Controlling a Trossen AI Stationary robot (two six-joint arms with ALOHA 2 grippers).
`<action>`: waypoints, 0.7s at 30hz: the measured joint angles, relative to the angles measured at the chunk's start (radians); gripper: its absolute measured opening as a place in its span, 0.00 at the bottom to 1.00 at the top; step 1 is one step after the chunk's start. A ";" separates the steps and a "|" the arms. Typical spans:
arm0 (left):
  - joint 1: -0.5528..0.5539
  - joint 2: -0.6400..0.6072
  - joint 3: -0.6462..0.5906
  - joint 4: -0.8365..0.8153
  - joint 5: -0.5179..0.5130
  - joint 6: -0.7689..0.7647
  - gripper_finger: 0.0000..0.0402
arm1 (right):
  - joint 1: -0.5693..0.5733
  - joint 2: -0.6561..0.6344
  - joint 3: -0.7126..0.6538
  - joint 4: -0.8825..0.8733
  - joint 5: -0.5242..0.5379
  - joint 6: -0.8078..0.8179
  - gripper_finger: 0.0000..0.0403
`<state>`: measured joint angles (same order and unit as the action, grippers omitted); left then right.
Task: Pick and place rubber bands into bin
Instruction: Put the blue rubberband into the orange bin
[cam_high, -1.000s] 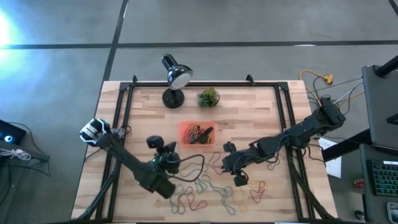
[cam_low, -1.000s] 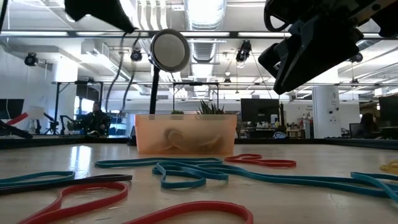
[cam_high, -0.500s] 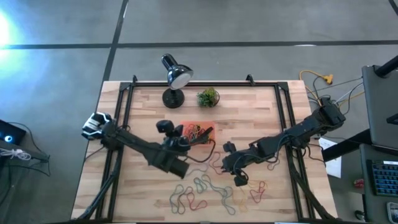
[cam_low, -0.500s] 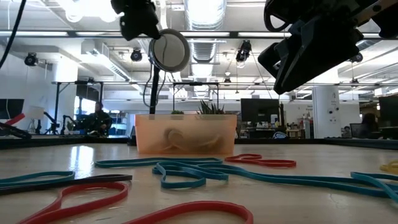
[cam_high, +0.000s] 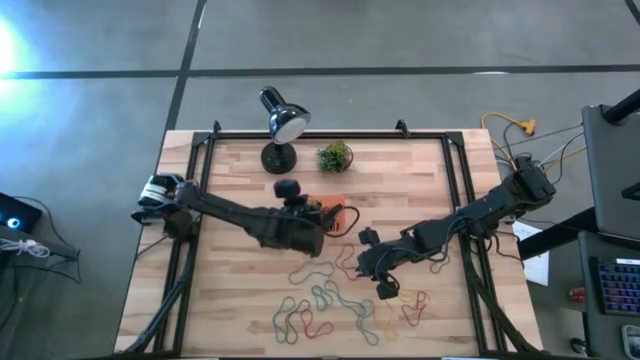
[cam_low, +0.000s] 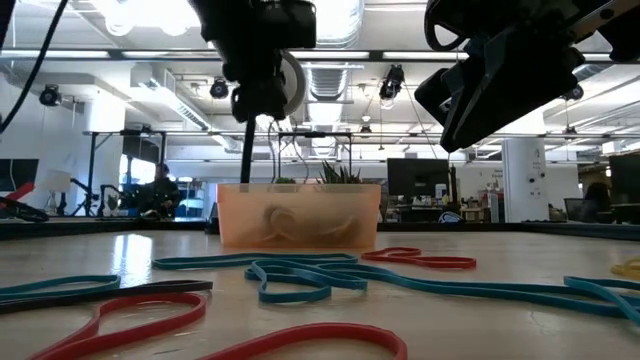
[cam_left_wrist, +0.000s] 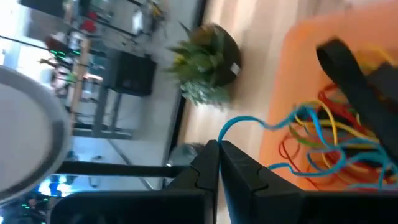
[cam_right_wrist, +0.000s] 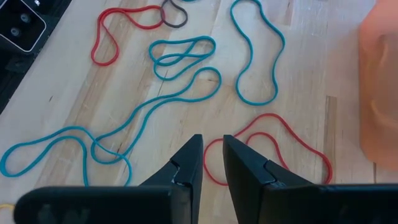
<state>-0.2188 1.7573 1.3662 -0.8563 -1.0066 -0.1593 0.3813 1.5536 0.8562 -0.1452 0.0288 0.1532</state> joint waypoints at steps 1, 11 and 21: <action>0.013 0.000 -0.008 0.009 0.029 0.005 0.00 | 0.000 0.000 0.000 0.000 0.000 0.000 0.14; 0.121 0.000 -0.089 0.095 0.341 0.072 0.00 | 0.000 0.000 0.000 0.000 0.000 0.000 0.14; 0.172 0.000 -0.109 0.194 0.474 0.175 0.00 | 0.000 0.000 0.000 0.001 0.000 0.000 0.14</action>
<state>-0.0471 1.7573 1.2568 -0.6620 -0.5322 0.0161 0.3813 1.5536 0.8562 -0.1446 0.0288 0.1532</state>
